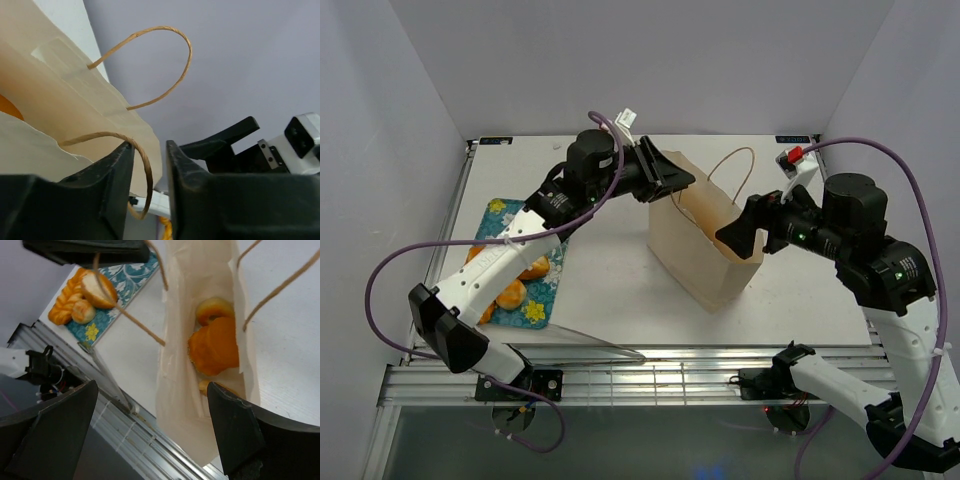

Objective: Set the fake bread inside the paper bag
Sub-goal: Adjust the paper bag at the center of the board.

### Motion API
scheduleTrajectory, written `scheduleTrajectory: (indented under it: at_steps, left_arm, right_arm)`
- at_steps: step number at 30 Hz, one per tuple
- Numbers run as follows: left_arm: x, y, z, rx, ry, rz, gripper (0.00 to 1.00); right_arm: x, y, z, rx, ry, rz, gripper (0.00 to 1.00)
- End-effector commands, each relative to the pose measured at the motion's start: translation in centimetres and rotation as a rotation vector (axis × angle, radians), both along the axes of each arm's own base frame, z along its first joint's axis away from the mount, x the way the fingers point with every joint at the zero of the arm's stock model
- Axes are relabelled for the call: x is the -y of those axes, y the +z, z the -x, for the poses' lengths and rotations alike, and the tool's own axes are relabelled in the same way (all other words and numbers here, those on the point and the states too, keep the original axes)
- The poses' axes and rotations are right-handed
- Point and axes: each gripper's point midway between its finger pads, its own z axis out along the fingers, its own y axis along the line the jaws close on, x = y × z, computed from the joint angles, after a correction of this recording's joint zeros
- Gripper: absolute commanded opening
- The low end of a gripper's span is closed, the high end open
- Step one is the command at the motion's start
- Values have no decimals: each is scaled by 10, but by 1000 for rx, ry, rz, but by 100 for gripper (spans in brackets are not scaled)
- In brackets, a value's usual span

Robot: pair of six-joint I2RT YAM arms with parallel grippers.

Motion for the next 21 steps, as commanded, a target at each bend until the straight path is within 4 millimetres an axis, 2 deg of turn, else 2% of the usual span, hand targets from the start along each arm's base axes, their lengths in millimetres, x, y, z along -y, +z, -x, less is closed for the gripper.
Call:
scheduleTrajectory:
  at_steps: [1, 2, 3, 5, 6, 8, 10, 11, 12, 14, 15, 16, 17, 18, 19, 21]
  left_arm:
    - [6, 13, -12, 69, -3, -9, 39]
    - [4, 17, -18, 72, 11, -17, 30]
    - [3, 14, -24, 67, 22, -29, 13]
    - [2, 6, -38, 54, 26, -38, 0]
    - [2, 9, -42, 63, 21, -36, 0]
    - [3, 3, -54, 52, 7, -40, 0]
    - [1, 15, -63, 97, 7, -40, 0]
    - [0, 8, -73, 89, 6, -55, 0]
    - [-2, 24, -78, 120, 7, -41, 0]
    - [-7, 20, -94, 117, 1, -53, 0]
    - [-10, 23, -98, 120, 1, -50, 0]
    - [-17, 37, -106, 144, 14, -33, 0]
    - [-19, 40, -110, 151, 9, -32, 0]
    - [-18, 33, -117, 136, -7, -38, 0]
    - [-21, 48, -121, 166, -9, -22, 0]
    - [-31, 44, -130, 138, -26, -33, 0]
  right_arm:
    - [-24, 27, 27, 80, 216, -92, 95]
    - [-25, 34, 31, 98, 236, -104, 94]
    - [-26, 40, 35, 115, 250, -112, 94]
    - [-30, 49, 44, 142, 304, -134, 94]
    - [-33, 50, 49, 143, 330, -142, 94]
    - [-44, 52, 60, 132, 428, -172, 93]
    - [-56, 45, 71, 87, 523, -201, 92]
    - [-60, 47, 73, 89, 548, -219, 92]
    - [-66, 39, 75, 67, 575, -218, 92]
    - [-74, 31, 74, 54, 596, -211, 92]
    - [-84, 23, 77, 20, 631, -197, 92]
    - [-88, 19, 75, 14, 621, -181, 92]
    - [-95, 15, 76, 10, 634, -168, 92]
    - [-106, 12, 85, 15, 675, -158, 92]
    - [-110, 5, 79, 20, 642, -138, 93]
    - [-121, -3, 80, 35, 669, -128, 93]
